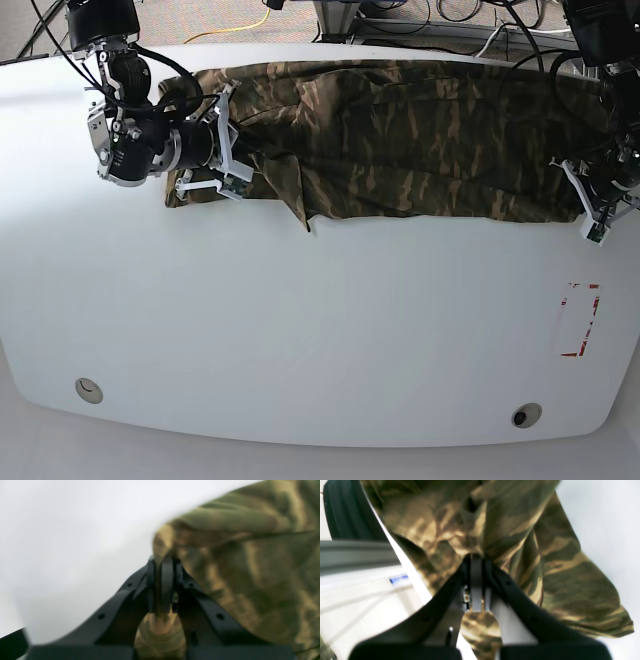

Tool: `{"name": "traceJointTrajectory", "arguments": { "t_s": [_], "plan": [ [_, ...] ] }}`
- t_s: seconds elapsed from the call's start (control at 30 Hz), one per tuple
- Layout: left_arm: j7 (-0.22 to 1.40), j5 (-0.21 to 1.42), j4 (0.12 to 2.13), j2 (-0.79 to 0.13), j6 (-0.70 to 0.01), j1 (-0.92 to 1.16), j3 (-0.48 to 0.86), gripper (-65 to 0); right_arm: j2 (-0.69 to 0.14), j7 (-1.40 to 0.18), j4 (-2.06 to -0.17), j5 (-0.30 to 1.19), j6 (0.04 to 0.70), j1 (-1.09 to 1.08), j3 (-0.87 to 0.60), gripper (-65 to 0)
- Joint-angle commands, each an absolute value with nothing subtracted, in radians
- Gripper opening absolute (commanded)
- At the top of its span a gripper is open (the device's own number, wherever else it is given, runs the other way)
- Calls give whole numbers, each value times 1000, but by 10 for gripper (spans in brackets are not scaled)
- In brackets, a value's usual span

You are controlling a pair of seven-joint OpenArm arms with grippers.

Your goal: Layout the t-shirt on the table in an organized manner, then fold the t-shirt properly

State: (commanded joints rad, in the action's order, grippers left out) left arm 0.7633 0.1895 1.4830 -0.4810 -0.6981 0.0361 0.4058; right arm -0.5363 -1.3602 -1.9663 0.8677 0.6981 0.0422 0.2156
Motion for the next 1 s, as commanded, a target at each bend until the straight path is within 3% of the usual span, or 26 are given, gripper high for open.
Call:
{"name": "traceJointTrajectory", "arguments": {
  "t_s": [0.27, 0.7, 0.8, 1.0],
  "plan": [
    [763, 189, 1481, -513, -698, 36, 432, -644, -593, -1360, -1966, 868, 698, 70, 351, -650],
    [763, 189, 1481, -529, -698, 38, 432, -644, -650, -1360, -1962, 862, 698, 73, 410, -629],
    [763, 189, 1481, -529, -698, 39, 432, -643, -650, -1360, -1962, 862, 698, 73, 410, -539],
    [763, 189, 1481, -530, -698, 42, 432, -642, -674, -1360, -1960, 863, 698, 77, 410, -250]
  ]
}}
